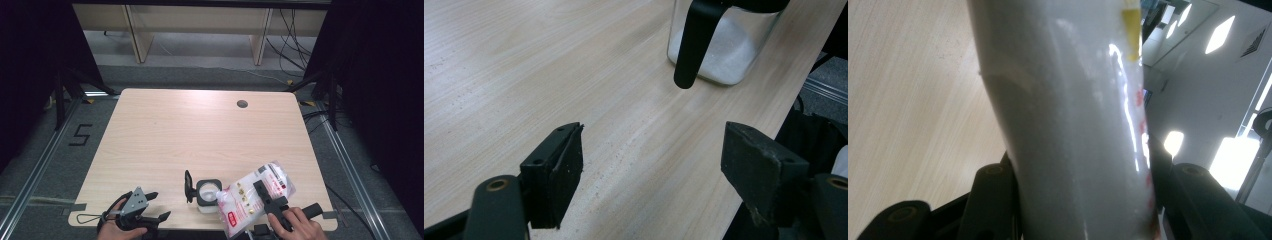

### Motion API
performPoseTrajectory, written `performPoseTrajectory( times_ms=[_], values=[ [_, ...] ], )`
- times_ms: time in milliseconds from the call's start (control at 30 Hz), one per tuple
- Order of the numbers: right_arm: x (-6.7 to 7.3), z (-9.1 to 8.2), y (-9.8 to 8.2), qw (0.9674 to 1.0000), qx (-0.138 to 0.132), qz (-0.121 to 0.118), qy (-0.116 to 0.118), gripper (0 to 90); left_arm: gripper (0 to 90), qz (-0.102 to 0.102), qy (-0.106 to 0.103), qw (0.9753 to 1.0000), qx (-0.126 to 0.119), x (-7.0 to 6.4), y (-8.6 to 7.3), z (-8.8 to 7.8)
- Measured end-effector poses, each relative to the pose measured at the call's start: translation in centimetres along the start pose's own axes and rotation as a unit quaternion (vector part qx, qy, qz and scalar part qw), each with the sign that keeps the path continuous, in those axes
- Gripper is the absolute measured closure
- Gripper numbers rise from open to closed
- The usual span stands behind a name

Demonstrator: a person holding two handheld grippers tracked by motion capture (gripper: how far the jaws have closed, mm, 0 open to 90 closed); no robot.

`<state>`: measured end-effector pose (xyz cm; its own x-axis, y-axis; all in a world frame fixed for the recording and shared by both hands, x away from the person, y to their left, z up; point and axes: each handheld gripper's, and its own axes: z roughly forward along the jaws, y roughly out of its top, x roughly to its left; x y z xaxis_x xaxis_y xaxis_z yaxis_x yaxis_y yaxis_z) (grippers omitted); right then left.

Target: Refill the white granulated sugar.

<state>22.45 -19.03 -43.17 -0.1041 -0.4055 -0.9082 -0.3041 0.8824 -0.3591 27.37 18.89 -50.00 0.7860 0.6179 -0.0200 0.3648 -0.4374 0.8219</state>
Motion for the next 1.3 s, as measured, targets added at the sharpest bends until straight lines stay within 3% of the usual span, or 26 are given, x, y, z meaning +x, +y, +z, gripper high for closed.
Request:
performPoseTrajectory(
  times_ms=[133, 167, 267, 300, 367, 467, 633, 700, 733, 800, 900, 933, 1033, 1100, 1133, 1233, 1267, 1300],
  values=[
    [-0.08, 0.03, 0.02, 1.0000, -0.002, -0.005, -0.001, 56.2, 24.4, -0.008, 0.000, 0.9999, -0.007, -0.12, -0.01, 0.10],
    [-0.08, 0.01, 0.03, 1.0000, -0.002, -0.005, -0.001, 56.2, 24.5, 0.002, 0.000, 1.0000, 0.002, 0.03, 0.01, -0.03],
    [-0.25, -0.04, 0.06, 0.9999, -0.003, -0.013, -0.004, 56.2, 24.5, -0.003, 0.000, 1.0000, -0.003, -0.05, 0.00, 0.04],
    [-0.25, -0.05, 0.09, 0.9999, -0.002, -0.013, -0.005, 56.2, 24.4, -0.022, 0.000, 0.9997, -0.007, -0.29, -0.06, 0.12],
    [-0.11, -0.18, 0.24, 1.0000, 0.008, 0.003, 0.000, 56.3, 24.4, -0.021, 0.000, 0.9998, -0.006, -0.27, -0.05, 0.12],
    [-0.10, -0.13, 0.31, 1.0000, 0.002, 0.003, 0.002, 56.3, 24.4, -0.012, 0.002, 0.9999, -0.002, -0.16, -0.05, 0.02],
    [-0.11, -0.16, 0.22, 1.0000, 0.006, 0.003, 0.000, 56.4, 24.4, -0.020, 0.000, 0.9998, -0.007, -0.27, -0.05, 0.12],
    [0.07, -0.17, 0.23, 0.9999, 0.008, 0.015, 0.000, 56.4, 24.4, -0.014, 0.002, 0.9999, -0.001, -0.17, -0.05, 0.07],
    [0.09, -0.19, 0.22, 0.9998, 0.010, 0.015, 0.000, 56.4, 24.5, -0.006, 0.005, 0.9999, 0.008, -0.05, -0.04, -0.02],
    [0.07, -0.20, 0.23, 0.9999, 0.009, 0.014, 0.001, 56.5, 24.4, -0.014, 0.001, 0.9999, 0.001, -0.19, -0.05, 0.06],
    [-0.07, -0.19, 0.23, 1.0000, 0.007, 0.007, 0.000, 56.6, 24.5, -0.009, 0.004, 0.9999, 0.005, -0.10, -0.04, -0.01],
    [0.01, -0.17, 0.25, 0.9999, 0.006, 0.012, 0.000, 56.7, 24.4, -0.021, 0.000, 0.9997, -0.008, -0.29, -0.05, 0.12],
    [0.03, -0.09, 0.21, 0.9999, 0.002, 0.013, 0.001, 56.9, 24.5, -0.013, 0.002, 0.9999, -0.003, -0.18, -0.05, 0.03],
    [-0.02, -0.02, 0.13, 1.0000, -0.001, 0.009, 0.001, 57.0, 24.4, -0.020, 0.001, 0.9998, -0.009, -0.29, -0.06, 0.13],
    [0.16, -0.08, 0.08, 0.9998, 0.005, 0.020, 0.003, 57.1, 24.4, -0.020, 0.000, 0.9998, -0.007, -0.27, -0.05, 0.11],
    [0.15, -0.08, 0.01, 0.9998, 0.004, 0.018, 0.004, 57.3, 24.5, -0.008, 0.002, 1.0000, 0.001, -0.04, 0.04, -0.14],
    [0.04, -0.03, -0.01, 0.9999, 0.000, 0.011, 0.002, 57.4, 24.4, -0.020, 0.003, 0.9998, -0.002, -0.12, 0.01, -0.13],
    [0.07, -0.06, -0.08, 0.9999, 0.002, 0.014, 0.004, 57.5, 24.5, -0.015, 0.003, 0.9999, -0.004, 0.00, -0.01, -0.13]
  ],
)
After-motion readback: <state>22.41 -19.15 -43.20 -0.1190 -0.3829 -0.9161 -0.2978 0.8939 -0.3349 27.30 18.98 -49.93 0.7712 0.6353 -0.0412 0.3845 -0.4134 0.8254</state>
